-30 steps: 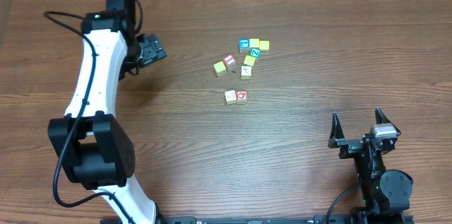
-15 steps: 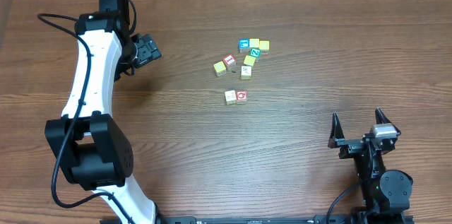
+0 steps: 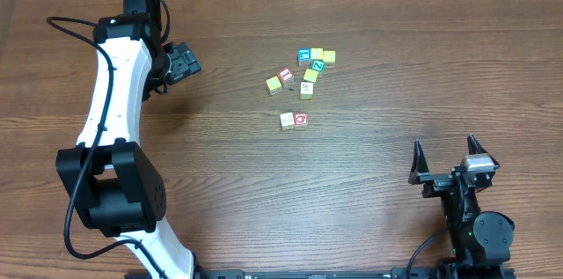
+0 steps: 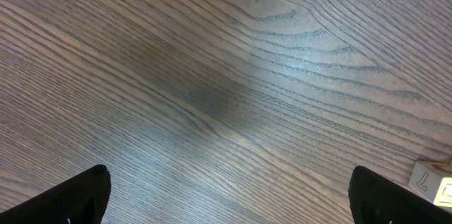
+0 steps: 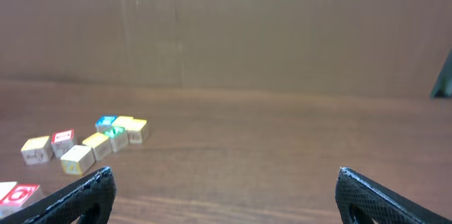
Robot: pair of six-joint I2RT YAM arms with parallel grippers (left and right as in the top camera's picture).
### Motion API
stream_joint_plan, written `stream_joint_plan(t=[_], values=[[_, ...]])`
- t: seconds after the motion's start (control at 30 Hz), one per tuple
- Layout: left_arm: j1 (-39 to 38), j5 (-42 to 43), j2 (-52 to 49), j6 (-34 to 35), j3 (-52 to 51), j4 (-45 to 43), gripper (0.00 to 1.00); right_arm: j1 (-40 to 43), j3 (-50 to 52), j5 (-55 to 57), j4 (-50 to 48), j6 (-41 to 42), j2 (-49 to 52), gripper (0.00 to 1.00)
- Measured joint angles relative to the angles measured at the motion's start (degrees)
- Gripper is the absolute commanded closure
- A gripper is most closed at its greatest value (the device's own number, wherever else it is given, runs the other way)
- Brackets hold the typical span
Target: Flip 4 blocks
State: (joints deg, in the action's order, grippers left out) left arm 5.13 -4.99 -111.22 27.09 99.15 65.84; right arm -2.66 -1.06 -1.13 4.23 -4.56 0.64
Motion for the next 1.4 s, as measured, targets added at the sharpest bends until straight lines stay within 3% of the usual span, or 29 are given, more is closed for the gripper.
stream_joint_plan(t=[0.37,0.5,0.63,0.8,1.1,1.23,1.4], values=[[0.0,0.0,0.0,0.0,0.0,0.0,0.0,0.0,0.0,-8.7,-6.0,0.5,0.0,0.0],[0.0,0.0,0.0,0.0,0.0,0.0,0.0,0.0,-1.7,-11.7,-1.8,4.2,0.7,0.0],[0.0,0.0,0.0,0.0,0.0,0.0,0.0,0.0,-10.1,-12.7,3.6,6.0,6.8,0.0],[0.0,0.0,0.0,0.0,0.0,0.0,0.0,0.0,-29.7,-13.7,13.6,6.8,23.2,0.0],[0.0,0.0,0.0,0.0,0.0,0.2,0.0,0.0,-73.9,-14.1,48.5,7.4,60.9,0.0],[0.0,0.0,0.0,0.0,0.0,0.2,0.0,0.0,-84.1,-14.3,53.9,7.6,72.7,0.0],[0.0,0.0,0.0,0.0,0.0,0.2,0.0,0.0,-86.3,-19.1,56.9,8.6,82.1,0.02]])
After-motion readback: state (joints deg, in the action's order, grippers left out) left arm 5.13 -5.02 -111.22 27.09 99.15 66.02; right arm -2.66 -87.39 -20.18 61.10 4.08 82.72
